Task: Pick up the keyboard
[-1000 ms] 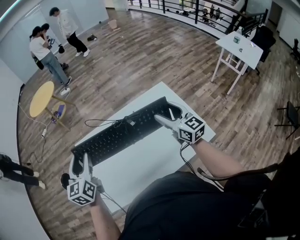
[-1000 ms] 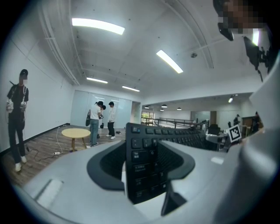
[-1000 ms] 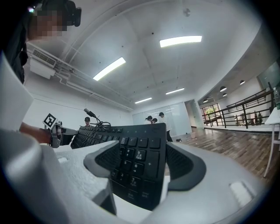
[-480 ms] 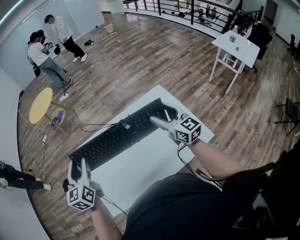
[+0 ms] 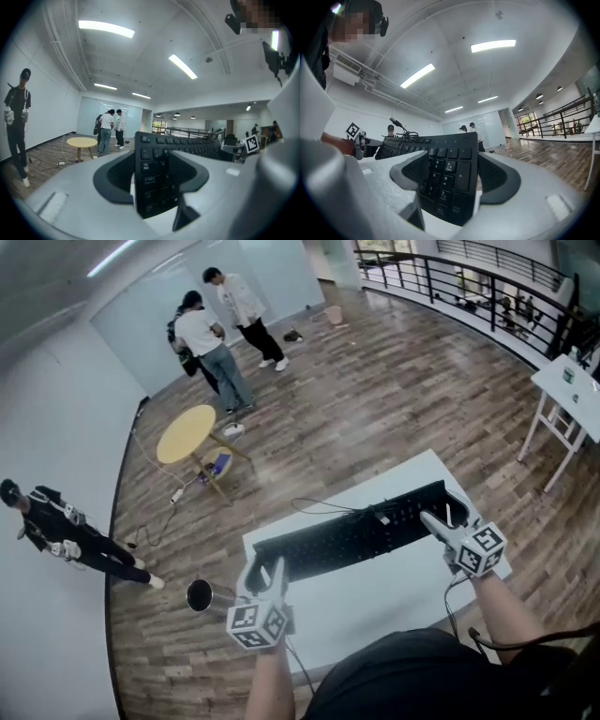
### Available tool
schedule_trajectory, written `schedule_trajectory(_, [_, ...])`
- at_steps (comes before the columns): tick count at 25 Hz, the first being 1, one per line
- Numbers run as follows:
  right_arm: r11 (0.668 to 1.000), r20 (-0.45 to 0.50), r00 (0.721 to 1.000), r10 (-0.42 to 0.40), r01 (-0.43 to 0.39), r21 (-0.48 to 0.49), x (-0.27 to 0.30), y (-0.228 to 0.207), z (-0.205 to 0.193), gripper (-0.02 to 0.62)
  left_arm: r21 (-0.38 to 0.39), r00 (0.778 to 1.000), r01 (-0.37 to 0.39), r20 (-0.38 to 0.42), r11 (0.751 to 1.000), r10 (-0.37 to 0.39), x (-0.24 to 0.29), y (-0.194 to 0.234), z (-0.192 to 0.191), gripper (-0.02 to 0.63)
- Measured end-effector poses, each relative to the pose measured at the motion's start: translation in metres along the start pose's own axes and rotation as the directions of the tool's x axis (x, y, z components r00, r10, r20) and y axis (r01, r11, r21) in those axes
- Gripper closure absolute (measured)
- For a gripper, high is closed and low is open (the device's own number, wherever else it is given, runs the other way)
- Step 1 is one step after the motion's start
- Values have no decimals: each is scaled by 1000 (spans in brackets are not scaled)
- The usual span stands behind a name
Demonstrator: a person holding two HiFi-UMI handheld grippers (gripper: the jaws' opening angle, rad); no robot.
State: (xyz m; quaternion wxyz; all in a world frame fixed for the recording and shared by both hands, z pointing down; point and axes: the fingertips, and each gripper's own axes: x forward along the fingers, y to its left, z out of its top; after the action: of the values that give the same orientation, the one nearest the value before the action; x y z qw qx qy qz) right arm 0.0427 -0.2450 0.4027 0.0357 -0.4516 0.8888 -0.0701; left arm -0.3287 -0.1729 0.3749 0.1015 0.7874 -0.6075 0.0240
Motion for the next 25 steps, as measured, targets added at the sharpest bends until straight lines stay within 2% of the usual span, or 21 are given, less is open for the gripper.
schedule_trajectory(5, [1000,26,999,23,-23,4,1,-6,-15,270,17,1000,-24,-8,1000,24,-1,0,-17,379])
schedule_trajectory(14, [999,46,998,41,-40,-15,4,-8,-4,272,17,999,-32,24,999,31,-2,-2,-10,379])
schedule_trajectory(25, [999,49,997,54,-54,-5,9,-10,-9,272,36,999,-44,16,998,43,2,-1,-9,380])
